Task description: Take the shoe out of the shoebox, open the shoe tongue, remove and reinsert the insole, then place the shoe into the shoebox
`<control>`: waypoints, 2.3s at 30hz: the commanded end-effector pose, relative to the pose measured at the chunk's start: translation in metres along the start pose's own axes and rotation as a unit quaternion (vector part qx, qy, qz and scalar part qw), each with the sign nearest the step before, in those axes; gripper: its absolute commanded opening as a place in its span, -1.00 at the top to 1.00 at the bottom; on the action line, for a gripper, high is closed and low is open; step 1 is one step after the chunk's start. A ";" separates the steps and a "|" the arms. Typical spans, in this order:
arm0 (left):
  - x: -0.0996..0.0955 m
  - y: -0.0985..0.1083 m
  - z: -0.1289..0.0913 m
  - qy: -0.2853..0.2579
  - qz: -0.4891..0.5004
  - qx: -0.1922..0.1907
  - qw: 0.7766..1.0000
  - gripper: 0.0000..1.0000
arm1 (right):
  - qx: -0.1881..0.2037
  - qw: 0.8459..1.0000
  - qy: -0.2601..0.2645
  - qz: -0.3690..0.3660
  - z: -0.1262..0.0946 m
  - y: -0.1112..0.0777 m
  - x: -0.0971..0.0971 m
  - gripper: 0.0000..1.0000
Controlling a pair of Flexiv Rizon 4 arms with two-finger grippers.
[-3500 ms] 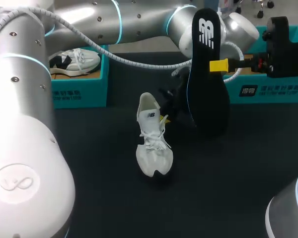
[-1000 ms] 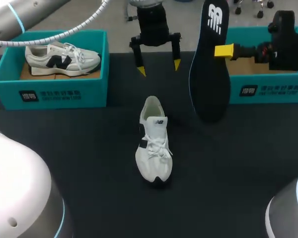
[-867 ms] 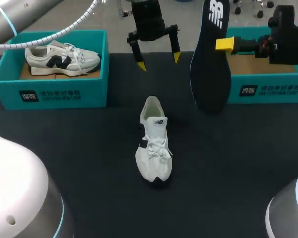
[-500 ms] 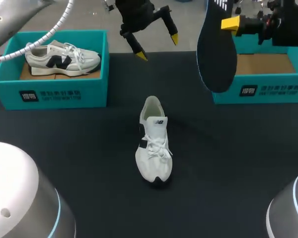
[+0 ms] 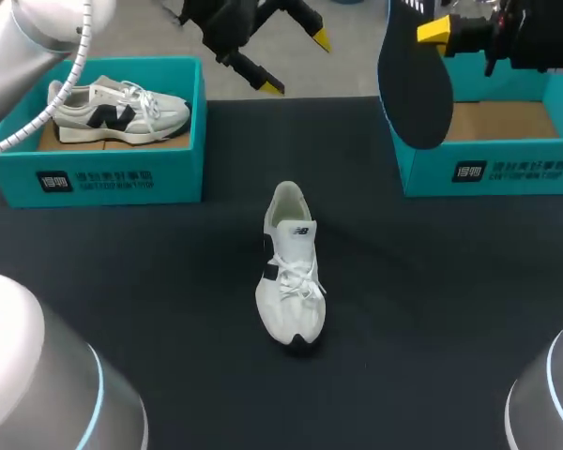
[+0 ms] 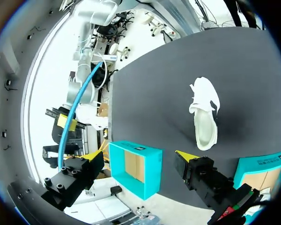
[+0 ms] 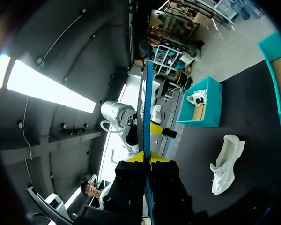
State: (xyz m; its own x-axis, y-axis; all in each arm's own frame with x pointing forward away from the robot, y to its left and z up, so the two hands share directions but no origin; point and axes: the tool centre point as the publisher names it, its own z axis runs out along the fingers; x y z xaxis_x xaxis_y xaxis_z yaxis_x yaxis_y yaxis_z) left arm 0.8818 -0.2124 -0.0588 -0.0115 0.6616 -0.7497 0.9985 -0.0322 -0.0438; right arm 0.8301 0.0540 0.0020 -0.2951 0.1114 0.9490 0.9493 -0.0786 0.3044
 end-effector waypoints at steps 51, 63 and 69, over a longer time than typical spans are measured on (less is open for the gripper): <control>-0.073 -0.028 -0.017 -0.302 0.075 -0.048 0.949 -1.00 | -0.028 0.987 -0.059 0.145 0.050 0.050 0.011 1.00; -0.083 -0.045 -0.020 -0.353 0.086 -0.027 0.931 -0.80 | -0.019 0.985 -0.044 0.165 0.069 0.053 0.004 1.00; -0.084 -0.043 -0.018 -0.360 0.091 -0.034 0.928 -0.08 | -0.012 0.984 -0.038 0.176 0.075 0.051 0.010 1.00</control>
State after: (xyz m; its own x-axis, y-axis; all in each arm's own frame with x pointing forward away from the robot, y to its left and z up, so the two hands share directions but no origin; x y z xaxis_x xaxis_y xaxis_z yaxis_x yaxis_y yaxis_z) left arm 0.8423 -0.2503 0.0206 0.1462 -0.0132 -0.9892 0.9885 -0.0377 0.1466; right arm 0.8815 0.1215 0.0192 0.0583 0.1439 0.9879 0.9877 -0.1522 -0.0361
